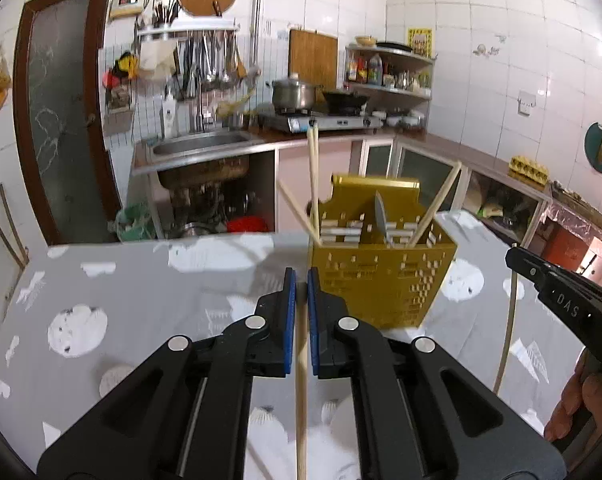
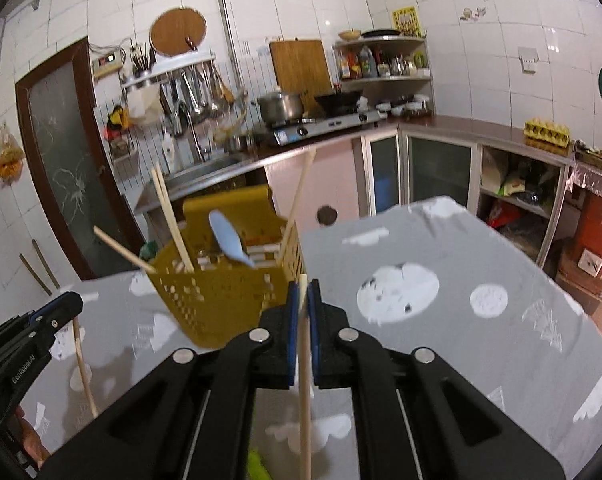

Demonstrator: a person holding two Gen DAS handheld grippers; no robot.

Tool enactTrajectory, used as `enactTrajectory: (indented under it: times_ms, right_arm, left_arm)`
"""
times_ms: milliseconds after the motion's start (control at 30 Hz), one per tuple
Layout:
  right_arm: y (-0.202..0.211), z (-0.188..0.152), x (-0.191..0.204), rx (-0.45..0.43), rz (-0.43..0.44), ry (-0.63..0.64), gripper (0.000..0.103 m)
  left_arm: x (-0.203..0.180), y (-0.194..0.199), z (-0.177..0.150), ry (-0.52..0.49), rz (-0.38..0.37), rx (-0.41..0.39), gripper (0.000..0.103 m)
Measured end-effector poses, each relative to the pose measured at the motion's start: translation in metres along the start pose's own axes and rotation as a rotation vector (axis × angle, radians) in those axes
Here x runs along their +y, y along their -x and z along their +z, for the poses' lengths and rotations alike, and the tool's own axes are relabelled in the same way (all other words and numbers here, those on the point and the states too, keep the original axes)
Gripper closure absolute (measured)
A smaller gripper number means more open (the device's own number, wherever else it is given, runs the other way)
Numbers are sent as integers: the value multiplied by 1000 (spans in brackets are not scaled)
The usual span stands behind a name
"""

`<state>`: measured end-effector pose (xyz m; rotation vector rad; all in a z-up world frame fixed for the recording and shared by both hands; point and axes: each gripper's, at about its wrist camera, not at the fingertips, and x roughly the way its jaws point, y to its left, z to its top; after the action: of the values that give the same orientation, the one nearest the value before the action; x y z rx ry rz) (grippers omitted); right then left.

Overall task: Organize utensils
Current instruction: 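Lift the chopstick and green utensil and carry both over the yellow holder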

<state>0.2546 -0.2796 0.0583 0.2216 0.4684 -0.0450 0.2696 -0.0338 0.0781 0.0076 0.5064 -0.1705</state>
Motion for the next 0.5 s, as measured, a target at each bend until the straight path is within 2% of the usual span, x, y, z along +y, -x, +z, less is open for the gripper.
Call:
enactTrajectory:
  times_ms: [233, 500]
  right_arm:
    - [10, 18, 7, -103, 2, 38, 98]
    - [15, 17, 7, -178, 6, 72, 98]
  left_arm:
    - [-4, -3, 16, 14, -28, -62, 98]
    - [-12, 3, 21, -17, -42, -133, 98]
